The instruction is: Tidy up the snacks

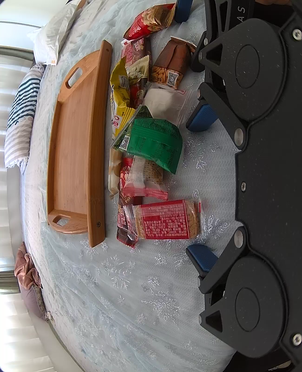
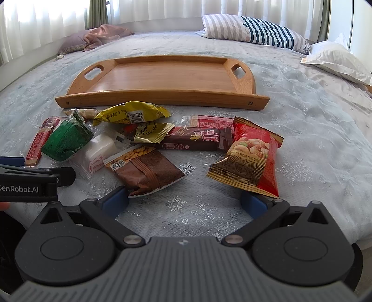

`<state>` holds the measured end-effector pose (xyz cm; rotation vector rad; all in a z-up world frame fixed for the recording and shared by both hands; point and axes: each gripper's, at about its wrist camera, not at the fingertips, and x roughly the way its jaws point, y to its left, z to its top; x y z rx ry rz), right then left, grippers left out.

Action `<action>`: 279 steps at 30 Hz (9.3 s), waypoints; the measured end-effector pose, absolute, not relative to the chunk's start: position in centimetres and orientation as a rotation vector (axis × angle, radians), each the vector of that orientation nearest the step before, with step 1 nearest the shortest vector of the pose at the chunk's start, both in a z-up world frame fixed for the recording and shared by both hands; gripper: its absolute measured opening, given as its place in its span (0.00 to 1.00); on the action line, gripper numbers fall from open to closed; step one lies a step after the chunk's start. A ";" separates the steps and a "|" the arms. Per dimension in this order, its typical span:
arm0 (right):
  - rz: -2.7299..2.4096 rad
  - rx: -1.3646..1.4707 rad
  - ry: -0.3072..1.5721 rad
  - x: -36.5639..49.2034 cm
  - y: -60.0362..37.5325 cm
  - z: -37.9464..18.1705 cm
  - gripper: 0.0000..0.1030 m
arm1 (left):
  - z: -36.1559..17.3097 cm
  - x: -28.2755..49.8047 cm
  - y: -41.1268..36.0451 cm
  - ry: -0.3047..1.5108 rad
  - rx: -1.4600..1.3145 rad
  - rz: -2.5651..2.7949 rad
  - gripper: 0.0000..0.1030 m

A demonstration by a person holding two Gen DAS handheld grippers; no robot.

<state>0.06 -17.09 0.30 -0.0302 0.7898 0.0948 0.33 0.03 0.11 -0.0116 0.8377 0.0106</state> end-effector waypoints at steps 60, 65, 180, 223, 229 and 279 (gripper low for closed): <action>0.082 0.022 0.700 -1.5 -17.3 0.5 1.00 | 0.1 -1.8 -0.5 0.704 -0.035 0.070 1.00; 0.135 0.093 0.655 -3.0 -17.8 1.7 1.00 | 1.6 -2.3 0.3 0.673 -0.079 0.042 0.94; 0.163 0.045 0.705 31.6 -21.9 1.7 0.49 | 2.7 35.7 -6.1 0.857 -0.300 -0.172 0.31; 0.228 0.030 0.641 24.3 -20.5 5.8 0.85 | 6.9 26.7 -3.0 0.752 -0.166 -0.153 0.88; 0.241 0.015 0.621 21.3 -20.2 6.6 0.87 | 7.8 22.8 -1.8 0.718 -0.144 -0.164 0.93; 0.278 -0.042 0.504 3.8 -20.3 4.8 0.92 | 7.1 2.0 -0.6 0.613 -0.072 -0.224 1.00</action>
